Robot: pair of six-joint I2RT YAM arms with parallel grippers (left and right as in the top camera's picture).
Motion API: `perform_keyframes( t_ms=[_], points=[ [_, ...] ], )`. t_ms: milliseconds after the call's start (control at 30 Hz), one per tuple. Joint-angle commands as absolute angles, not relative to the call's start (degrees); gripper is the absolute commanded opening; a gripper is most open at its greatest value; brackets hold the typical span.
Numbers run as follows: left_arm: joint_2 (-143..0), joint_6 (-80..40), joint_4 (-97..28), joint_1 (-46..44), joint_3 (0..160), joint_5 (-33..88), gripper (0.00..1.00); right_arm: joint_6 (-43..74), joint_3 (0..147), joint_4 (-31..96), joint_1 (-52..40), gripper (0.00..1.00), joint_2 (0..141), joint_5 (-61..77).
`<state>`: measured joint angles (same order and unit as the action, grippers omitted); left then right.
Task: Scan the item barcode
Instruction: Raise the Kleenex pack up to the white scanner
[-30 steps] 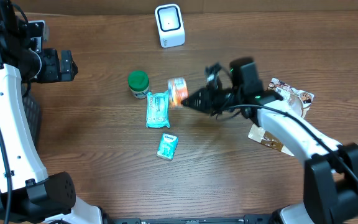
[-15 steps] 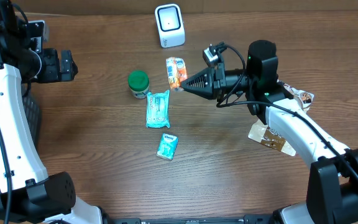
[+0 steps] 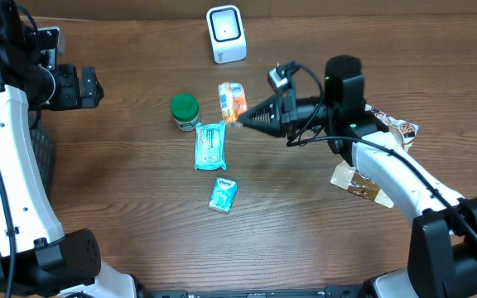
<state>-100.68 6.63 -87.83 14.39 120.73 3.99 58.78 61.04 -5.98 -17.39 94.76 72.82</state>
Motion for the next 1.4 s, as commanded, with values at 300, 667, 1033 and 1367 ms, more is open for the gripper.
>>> perform_keyframes(
  t_ms=[300,667,1033,1367],
  points=[
    [-100.64,7.73,-87.79,14.66,120.9,3.88,0.99,26.7,69.84,32.69,-18.17,0.04,94.19,35.07],
    [-100.64,7.73,-87.81,14.66,120.9,3.88,1.0,10.35,97.58,40.64,-27.57,0.04,98.76,-20.05],
    [-100.64,7.73,-87.79,14.66,120.9,3.88,1.0,-25.12,100.88,4.4,-34.2,0.04,116.22,-48.77],
    [-100.64,7.73,-87.79,14.66,120.9,3.88,0.99,-53.78,105.14,-14.72,-34.44,0.04,133.56,-42.78]
  ],
)
